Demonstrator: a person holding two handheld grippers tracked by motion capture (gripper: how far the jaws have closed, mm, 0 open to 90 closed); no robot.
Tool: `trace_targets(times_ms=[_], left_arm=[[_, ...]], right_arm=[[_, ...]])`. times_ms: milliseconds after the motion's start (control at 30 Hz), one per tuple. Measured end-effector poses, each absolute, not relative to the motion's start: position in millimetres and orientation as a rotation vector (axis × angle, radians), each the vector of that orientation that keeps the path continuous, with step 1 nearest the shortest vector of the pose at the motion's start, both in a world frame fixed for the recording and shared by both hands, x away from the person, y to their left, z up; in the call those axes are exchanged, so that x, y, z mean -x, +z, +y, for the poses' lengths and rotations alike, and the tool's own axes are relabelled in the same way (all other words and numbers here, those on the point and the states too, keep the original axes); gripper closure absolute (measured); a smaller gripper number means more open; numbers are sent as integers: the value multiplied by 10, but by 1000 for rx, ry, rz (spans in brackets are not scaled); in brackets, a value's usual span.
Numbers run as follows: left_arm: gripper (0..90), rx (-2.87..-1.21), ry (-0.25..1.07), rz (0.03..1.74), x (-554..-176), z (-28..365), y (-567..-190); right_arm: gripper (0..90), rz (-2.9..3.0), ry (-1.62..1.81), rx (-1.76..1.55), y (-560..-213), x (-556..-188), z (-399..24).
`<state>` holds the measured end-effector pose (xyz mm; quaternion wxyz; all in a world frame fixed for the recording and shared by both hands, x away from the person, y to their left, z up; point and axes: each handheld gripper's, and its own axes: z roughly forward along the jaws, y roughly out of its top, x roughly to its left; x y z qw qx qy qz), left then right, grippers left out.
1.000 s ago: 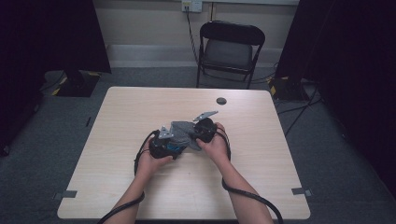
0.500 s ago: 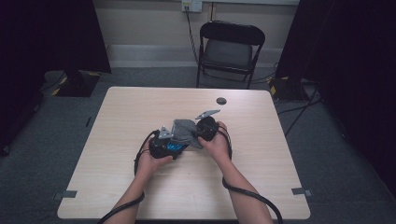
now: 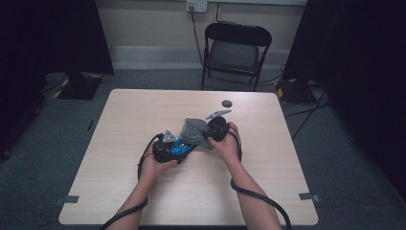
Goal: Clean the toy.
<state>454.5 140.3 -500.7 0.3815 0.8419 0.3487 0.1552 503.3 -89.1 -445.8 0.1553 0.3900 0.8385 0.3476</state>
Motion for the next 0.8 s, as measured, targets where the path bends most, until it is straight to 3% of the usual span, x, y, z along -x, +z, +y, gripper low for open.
trace_targets(times_ms=[800], left_arm=[[258,-2148,396,890,-4545,1403,-5007]], right_arm=[[781,2353,985,-1182,-4492,-5131,-1038]])
